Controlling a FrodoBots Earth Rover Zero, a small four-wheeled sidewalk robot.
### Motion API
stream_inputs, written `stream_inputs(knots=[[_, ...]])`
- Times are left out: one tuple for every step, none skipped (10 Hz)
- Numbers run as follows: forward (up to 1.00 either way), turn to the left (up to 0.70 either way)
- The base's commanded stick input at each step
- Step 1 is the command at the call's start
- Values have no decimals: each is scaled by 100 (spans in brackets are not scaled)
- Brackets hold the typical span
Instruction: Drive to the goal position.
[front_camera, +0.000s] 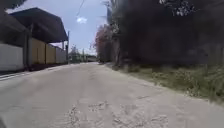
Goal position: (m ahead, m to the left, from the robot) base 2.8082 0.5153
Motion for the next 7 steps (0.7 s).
stream_inputs(knots=[[100,4],[100,4],[100,4],[100,4],[100,4],[100,4],[100,4]])
